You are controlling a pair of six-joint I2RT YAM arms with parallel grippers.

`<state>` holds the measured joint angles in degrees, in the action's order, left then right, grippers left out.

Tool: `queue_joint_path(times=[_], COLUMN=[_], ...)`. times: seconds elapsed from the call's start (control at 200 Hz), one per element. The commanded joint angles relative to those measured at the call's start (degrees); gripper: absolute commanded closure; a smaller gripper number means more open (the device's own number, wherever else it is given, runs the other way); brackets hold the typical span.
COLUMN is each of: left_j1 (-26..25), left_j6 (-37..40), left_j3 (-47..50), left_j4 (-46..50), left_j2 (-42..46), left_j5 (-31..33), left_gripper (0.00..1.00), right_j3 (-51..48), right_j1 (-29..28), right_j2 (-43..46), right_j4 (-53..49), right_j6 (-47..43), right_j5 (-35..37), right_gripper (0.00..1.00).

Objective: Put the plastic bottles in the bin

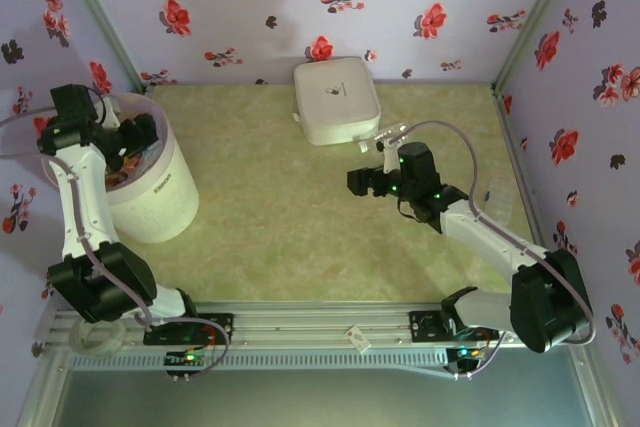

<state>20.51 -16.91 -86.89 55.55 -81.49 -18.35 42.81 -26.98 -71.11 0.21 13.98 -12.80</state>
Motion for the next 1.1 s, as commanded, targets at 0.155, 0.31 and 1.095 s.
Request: queue_joint_path(times=[0.155, 0.31, 1.095], left_j1=[0.2, -0.4, -49.2], left_j6=[-0.2, -0.1, -2.5], left_j3=[-4.6, -6.2, -10.9], left_j4=[1.3, 1.7, -8.3], left_j2=[6.0, 10.1, 3.9], left_j5=[5.1, 10.9, 24.9], left_gripper=[0.08, 0.05, 0.05], right_j3=[1.2, 1.2, 7.2], right_j1=[0.9, 1.8, 22.6], right_j2=[1.6, 2.6, -9.6], right_j4=[-2.4, -4.3, -3.6], right_j6=[1.7, 3.5, 33.3], right_j5=[3.4, 5.7, 5.9], right_gripper=[0.06, 0.07, 0.1])
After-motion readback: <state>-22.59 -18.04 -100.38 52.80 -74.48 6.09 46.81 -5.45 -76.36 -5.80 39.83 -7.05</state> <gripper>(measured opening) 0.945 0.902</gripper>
